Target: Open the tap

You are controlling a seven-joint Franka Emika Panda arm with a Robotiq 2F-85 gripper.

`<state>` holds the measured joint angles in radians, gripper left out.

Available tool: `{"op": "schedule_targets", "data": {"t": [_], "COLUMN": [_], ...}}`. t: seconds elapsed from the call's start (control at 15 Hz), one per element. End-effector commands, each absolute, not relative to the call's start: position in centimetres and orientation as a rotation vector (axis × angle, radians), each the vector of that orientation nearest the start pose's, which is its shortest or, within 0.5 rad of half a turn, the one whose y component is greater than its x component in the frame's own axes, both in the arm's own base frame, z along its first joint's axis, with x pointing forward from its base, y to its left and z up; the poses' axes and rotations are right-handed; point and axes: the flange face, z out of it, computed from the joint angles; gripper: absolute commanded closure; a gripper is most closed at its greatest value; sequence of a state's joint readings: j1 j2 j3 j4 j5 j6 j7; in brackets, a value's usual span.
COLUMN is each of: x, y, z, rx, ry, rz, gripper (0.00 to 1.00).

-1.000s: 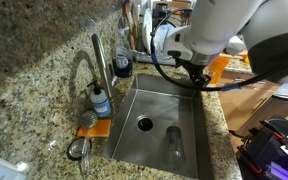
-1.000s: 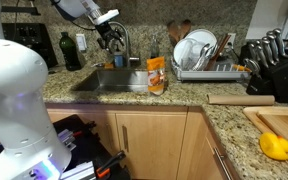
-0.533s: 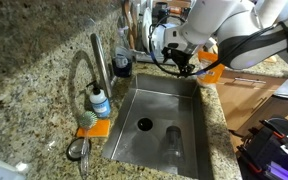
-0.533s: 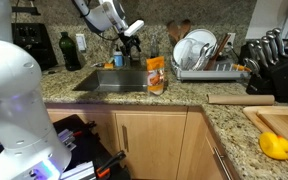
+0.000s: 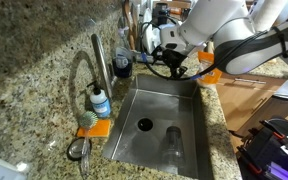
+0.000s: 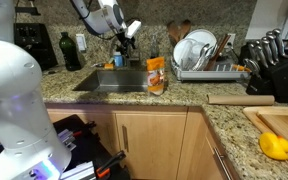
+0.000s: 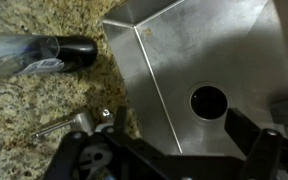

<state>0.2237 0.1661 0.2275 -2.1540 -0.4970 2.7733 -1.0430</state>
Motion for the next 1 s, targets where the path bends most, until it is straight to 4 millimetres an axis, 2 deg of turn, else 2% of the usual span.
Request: {"op": "schedule_targets", "data": {"t": [0.0, 0.2, 0.33, 0.4, 0.6, 0.73, 0.93], "x": [54.9, 56.5, 56.9, 55.6, 56.5, 57.8, 60.2], "y": [26.9, 27.0, 28.1, 27.5, 28.4, 29.0, 29.5], "z": [35.1, 33.3, 32.5, 32.8, 32.2, 32.2, 31.6], "rx": [1.426, 1.307, 1.259, 1.310, 1.284, 1.220, 1.175], "ry": [2.338, 2.418, 2.498, 2.459, 2.507, 2.412, 2.315], "rz": [0.668, 0.814, 0.899, 0.798, 0.854, 0.964, 1.026], "gripper": [0.00, 0.00, 0.00, 0.00, 0.00, 0.00, 0.00]}}
